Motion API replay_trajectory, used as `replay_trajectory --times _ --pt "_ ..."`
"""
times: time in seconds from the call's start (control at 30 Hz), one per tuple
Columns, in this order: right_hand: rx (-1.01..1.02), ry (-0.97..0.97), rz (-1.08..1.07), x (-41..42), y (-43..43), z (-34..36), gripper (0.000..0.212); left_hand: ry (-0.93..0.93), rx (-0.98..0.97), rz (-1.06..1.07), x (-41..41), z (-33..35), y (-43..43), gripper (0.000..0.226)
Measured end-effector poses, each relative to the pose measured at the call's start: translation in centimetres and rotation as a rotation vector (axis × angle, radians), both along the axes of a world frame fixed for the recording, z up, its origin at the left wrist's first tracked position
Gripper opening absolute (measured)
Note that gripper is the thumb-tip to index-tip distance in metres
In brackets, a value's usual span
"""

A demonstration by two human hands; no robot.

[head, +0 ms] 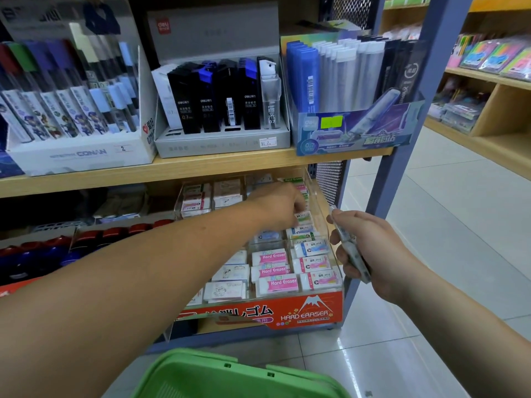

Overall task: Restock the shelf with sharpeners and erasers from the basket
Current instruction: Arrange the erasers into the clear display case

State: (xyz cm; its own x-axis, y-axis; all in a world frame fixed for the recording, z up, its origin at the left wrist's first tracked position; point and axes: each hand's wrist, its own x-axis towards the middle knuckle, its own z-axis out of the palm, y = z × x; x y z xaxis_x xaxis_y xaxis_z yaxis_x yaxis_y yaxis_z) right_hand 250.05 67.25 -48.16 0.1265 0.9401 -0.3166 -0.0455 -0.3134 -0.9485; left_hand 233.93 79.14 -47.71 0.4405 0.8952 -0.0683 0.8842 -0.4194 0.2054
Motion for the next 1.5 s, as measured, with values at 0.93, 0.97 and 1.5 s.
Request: replay_trajectory --times 0.93,0.97,1.5 --pt "0.118 -0.046 0.312 -5.9 -1.1 1.4 0.019 -1.609 -0.892 0.292 -6.6 2.7 -9.7 0.058" --pt "0.140 -0.048 0.310 -6.0 -1.1 1.4 0.015 -1.585 -0.836 0.310 -7.0 2.6 -9.7 0.054" --pt "-0.047 0.095 0.143 -3.7 -0.2 1.5 0.027 -0.600 -0.144 0.174 -9.1 -0.9 -9.9 0.014"
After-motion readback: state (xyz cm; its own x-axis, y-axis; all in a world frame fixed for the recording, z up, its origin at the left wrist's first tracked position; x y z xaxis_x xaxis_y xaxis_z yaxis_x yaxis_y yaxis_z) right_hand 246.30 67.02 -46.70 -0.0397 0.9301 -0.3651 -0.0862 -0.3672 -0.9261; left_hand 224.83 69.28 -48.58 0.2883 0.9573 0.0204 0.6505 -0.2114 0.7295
